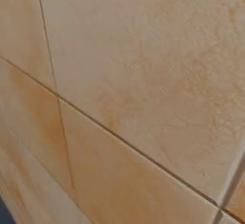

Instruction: Four empty soda cans are scattered around the kitchen. Gather all the cans and cluster them next to the stove for recycling.

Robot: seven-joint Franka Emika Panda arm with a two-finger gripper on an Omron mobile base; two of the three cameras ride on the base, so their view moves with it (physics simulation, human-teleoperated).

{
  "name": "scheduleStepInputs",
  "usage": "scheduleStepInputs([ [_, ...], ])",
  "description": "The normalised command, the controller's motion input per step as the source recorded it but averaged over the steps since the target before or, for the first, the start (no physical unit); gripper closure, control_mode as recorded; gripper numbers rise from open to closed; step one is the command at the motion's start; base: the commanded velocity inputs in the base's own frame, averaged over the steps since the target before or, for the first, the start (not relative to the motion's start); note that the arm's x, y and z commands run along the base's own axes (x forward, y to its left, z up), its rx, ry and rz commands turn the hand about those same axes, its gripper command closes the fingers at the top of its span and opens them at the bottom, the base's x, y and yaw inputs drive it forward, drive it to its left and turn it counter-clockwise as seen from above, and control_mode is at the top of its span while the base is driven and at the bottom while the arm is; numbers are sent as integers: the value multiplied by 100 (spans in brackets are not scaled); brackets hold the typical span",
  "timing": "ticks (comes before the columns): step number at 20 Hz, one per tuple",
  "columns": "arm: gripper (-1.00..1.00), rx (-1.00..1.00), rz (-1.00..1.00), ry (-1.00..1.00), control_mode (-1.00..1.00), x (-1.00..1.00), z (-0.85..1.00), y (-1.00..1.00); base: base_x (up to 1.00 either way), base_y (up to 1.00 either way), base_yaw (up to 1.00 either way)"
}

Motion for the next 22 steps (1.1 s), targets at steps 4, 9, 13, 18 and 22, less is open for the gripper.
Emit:
scheduleStepInputs([
  [4, -100, 0, 0, 0, 100, 0, 0, 0, 100, 59, -48],
  [9, -100, 0, 0, 0, 100, 0, 0, 0, 100, 66, -59],
  [13, -100, 0, 0, 0, 100, 0, 0, 0, 100, 71, -67],
  [18, -100, 0, 0, 0, 100, 0, 0, 0, 100, 73, -70],
  [22, -100, 0, 0, 0, 100, 0, 0, 0, 100, 86, -64],
])
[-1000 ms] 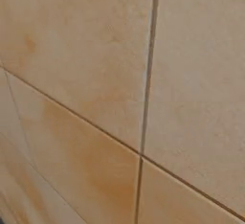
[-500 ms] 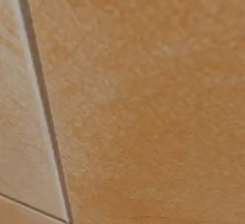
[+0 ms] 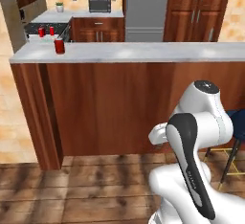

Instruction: Four empty soda cans are scattered around the kitchen. Gather all the cans and cluster them next to the stove for recycling.

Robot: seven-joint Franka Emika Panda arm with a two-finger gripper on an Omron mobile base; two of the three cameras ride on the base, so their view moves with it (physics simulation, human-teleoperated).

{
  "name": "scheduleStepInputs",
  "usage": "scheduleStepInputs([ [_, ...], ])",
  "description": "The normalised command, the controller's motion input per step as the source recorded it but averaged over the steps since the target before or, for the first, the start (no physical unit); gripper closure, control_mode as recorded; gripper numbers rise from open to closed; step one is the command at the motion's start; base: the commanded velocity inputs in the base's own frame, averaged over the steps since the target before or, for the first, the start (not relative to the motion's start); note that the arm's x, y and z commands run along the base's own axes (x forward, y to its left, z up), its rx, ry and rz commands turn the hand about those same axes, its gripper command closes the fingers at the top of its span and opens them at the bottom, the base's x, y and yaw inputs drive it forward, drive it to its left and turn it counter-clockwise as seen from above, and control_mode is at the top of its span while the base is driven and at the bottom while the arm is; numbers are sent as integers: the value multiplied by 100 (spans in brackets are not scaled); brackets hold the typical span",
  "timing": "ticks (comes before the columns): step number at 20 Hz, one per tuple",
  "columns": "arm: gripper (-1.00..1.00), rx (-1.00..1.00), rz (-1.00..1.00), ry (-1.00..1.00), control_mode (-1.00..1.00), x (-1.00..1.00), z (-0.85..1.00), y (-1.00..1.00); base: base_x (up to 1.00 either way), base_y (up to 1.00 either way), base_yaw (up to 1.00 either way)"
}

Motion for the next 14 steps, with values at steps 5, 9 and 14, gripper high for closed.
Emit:
scheduleStepInputs([
  [5, -100, 0, 0, 0, 100, 0, 0, 0, 100, 98, -58],
  [9, -100, 0, 0, 0, 100, 0, 0, 0, 100, 100, -50],
  [14, -100, 0, 0, 0, 100, 0, 0, 0, 97, 64, -28],
])
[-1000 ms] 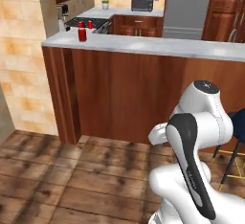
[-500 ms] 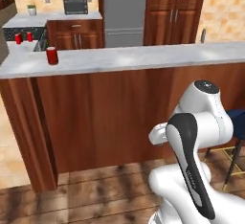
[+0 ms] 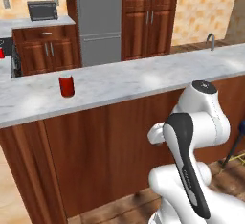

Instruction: Four empty soda cans are scattered around the kitchen. Gather all the cans and cluster them next to the stove for recycling.

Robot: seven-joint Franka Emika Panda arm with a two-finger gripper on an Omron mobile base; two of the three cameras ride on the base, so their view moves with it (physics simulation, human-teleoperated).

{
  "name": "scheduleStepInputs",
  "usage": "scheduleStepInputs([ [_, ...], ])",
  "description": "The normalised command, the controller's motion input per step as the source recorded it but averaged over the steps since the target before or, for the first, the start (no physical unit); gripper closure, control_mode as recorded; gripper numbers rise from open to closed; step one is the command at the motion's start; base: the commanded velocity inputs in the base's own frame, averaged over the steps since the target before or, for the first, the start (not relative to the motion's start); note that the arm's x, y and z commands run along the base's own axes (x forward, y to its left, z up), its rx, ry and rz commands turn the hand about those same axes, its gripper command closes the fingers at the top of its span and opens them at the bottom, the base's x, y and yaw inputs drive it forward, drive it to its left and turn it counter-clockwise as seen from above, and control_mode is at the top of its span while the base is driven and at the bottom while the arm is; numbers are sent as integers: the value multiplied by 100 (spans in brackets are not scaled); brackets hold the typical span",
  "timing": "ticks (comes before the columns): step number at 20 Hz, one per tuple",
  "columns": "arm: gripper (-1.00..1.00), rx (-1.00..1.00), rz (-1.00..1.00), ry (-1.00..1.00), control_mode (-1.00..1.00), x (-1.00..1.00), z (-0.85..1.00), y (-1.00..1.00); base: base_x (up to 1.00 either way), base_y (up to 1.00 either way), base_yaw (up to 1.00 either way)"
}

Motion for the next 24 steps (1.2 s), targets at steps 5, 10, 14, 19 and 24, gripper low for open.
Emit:
scheduleStepInputs([
  [5, -100, 0, 0, 0, 100, 0, 0, 0, 90, 39, -22],
  [10, -100, 0, 0, 0, 100, 0, 0, 0, 2, 0, -1],
  [14, -100, 0, 0, 0, 100, 0, 0, 0, -31, 3, 0],
  [19, -100, 0, 0, 0, 100, 0, 0, 0, -2, 3, 0],
  [24, -100, 0, 0, 0, 100, 0, 0, 0, 0, 0, 0],
])
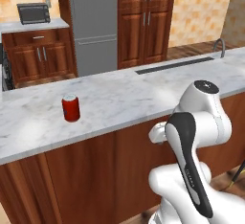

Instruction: Four empty soda cans are scattered around the kitchen. Gather all the cans and cluster them next to the stove for recycling.

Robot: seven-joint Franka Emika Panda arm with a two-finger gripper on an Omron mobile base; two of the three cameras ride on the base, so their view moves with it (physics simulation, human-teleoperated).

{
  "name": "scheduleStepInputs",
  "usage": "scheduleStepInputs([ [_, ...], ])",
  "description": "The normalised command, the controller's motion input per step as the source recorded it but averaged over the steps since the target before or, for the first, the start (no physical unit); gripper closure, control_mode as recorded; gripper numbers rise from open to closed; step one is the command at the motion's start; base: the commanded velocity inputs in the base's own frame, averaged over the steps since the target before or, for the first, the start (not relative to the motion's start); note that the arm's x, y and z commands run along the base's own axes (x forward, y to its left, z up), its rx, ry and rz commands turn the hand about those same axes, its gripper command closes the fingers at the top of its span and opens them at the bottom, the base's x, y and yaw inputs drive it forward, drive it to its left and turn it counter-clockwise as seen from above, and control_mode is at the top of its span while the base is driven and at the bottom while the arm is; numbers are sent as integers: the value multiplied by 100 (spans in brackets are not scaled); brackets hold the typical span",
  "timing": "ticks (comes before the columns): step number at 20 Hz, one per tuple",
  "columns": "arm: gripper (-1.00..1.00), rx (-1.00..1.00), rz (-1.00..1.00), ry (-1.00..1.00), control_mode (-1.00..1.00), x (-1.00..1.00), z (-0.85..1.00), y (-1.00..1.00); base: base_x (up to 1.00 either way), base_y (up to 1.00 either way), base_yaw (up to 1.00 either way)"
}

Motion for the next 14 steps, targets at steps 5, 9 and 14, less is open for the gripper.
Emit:
scheduleStepInputs([
  [5, -100, 0, 0, 0, 100, 0, 0, 0, 0, 0, 0],
  [9, -100, 0, 0, 0, 100, 0, 0, 0, -1, 0, 0],
  [14, -100, -2, 0, -4, -100, -3, 5, 10, 0, 0, 0],
])
